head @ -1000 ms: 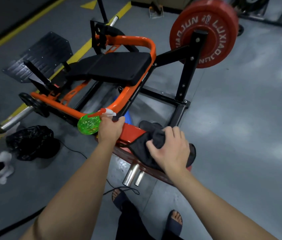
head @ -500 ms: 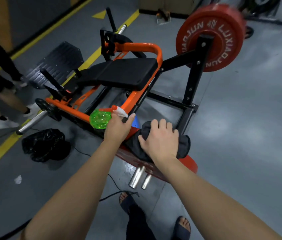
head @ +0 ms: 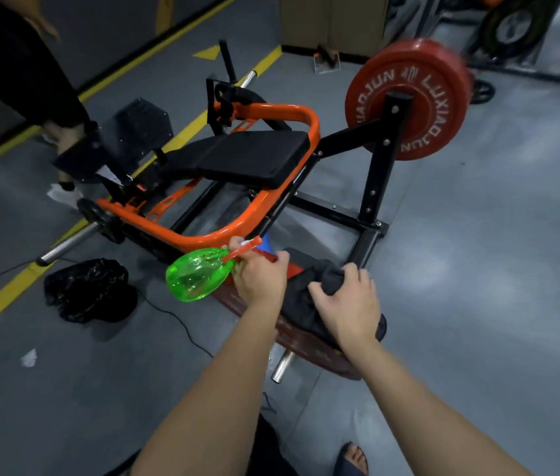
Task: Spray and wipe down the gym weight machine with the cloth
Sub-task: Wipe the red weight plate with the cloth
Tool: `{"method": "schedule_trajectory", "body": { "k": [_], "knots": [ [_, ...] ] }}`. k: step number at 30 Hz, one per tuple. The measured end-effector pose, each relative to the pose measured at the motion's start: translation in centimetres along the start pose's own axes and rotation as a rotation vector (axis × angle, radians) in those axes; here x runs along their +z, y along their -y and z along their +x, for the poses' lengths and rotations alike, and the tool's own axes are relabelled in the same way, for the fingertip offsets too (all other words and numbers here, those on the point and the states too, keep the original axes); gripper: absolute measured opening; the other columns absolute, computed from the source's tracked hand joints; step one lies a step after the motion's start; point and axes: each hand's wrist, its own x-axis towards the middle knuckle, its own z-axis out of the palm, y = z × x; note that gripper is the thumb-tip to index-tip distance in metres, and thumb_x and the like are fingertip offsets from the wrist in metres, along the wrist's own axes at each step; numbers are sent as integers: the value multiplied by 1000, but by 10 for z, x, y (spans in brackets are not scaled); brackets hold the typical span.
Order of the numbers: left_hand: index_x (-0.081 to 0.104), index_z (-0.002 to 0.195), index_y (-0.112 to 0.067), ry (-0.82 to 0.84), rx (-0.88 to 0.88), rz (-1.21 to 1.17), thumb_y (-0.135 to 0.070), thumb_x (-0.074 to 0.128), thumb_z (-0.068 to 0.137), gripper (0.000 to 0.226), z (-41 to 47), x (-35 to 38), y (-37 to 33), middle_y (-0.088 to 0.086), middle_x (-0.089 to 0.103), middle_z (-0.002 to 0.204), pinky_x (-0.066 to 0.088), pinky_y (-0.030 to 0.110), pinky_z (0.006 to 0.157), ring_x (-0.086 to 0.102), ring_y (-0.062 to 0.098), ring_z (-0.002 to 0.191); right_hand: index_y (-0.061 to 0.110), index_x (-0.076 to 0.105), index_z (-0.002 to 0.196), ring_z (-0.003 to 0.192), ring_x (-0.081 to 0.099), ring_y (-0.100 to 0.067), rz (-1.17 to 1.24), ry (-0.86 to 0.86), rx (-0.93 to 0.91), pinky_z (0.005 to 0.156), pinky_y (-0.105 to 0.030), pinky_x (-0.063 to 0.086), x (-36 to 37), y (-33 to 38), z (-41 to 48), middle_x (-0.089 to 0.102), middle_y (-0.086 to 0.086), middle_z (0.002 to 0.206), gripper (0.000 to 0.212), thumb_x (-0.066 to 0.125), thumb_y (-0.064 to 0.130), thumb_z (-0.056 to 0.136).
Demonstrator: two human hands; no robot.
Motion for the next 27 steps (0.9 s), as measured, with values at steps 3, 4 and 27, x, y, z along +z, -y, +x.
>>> {"method": "schedule_trajectory", "body": {
  "k": [3, 4, 27],
  "knots": [
    [22, 142, -6, -46, 43, 24, -50, 70, 80, 89, -2, 3, 7, 23, 69, 119, 39, 41, 105, 56, 40, 127, 20, 53, 104, 106, 54, -31, 54, 8, 37, 86, -44, 49, -1, -13, -1, 56, -3, 105, 46, 62, 56, 76],
    [26, 139, -10, -52, 63, 19, -51, 70, 78, 86, -1, 4, 9, 20, 70, 117, 39, 41, 106, 56, 39, 127, 20, 54, 104, 107, 54, -31, 70, 21, 74, 86, -44, 49, -2, -15, 1, 57, -3, 105, 45, 62, 56, 77],
    [33, 138, -2, 42, -20, 156, -55, 59, 87, 78, 35, -4, 15, 22, 70, 112, 44, 42, 99, 61, 39, 108, 11, 56, 106, 99, 61, -38, 223, -86, 544, 79, -43, 49, 0, -26, 12, 62, -14, 106, 53, 61, 57, 78]
  ]
}}
